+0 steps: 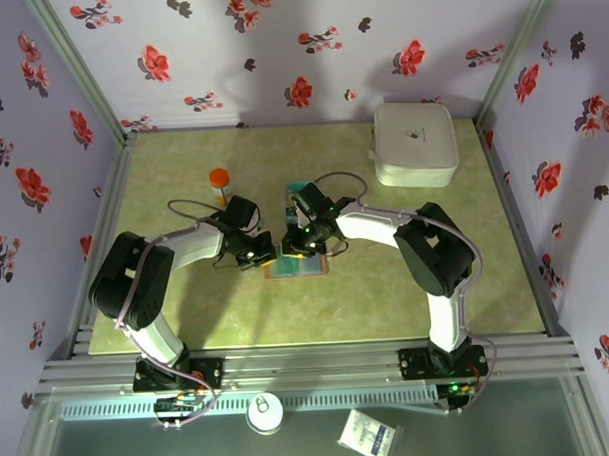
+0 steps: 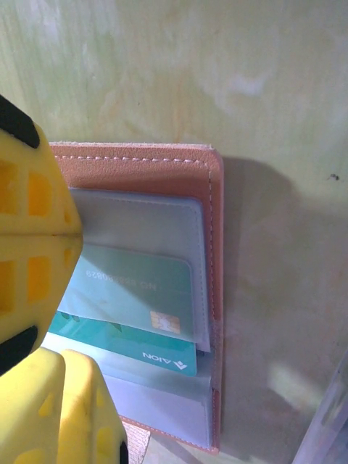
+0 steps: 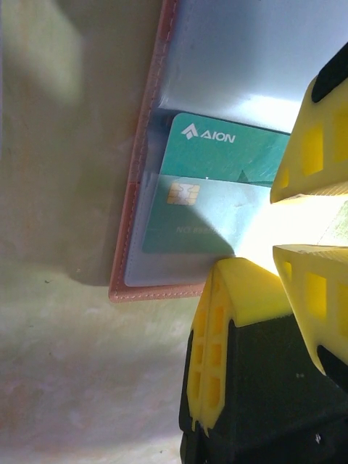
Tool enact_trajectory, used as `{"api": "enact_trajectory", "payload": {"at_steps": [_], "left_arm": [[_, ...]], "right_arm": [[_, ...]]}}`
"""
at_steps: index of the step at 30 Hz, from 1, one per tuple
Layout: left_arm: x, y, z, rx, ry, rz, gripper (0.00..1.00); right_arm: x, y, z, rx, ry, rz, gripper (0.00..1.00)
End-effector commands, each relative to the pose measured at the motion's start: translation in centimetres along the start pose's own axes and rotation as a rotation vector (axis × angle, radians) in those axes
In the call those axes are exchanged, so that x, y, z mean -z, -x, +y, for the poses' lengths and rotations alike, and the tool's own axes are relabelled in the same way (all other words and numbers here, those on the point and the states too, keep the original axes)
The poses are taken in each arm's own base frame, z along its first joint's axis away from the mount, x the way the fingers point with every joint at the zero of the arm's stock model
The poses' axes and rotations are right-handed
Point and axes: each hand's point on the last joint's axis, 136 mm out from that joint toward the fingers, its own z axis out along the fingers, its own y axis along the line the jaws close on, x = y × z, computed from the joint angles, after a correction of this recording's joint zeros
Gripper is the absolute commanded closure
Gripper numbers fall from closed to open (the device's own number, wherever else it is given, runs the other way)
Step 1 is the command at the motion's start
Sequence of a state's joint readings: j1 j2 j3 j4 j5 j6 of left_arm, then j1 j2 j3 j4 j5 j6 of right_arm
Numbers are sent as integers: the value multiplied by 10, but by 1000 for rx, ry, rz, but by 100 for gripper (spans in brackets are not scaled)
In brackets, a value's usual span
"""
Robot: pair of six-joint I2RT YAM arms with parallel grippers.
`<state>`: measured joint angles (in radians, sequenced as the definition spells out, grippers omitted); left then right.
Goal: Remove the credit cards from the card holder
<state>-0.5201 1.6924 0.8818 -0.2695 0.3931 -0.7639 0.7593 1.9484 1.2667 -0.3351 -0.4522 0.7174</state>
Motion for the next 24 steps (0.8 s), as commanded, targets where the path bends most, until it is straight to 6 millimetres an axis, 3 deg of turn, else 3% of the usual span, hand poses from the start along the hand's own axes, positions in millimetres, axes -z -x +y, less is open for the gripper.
{"api": "enact_trajectory", "payload": {"at_steps": [1,13,24], "left_arm": [[-4,-2,5,3,33,16,100],[-7,-6,12,2,51,26,100],[-5,-5,10,1,47,22,100]], "right_arm": [[-11,-9,-14,-20,-40,43,77],[-9,-9,-26,-9,-116,36,77],[-1,-6,-22,10,-117,14,77]]}}
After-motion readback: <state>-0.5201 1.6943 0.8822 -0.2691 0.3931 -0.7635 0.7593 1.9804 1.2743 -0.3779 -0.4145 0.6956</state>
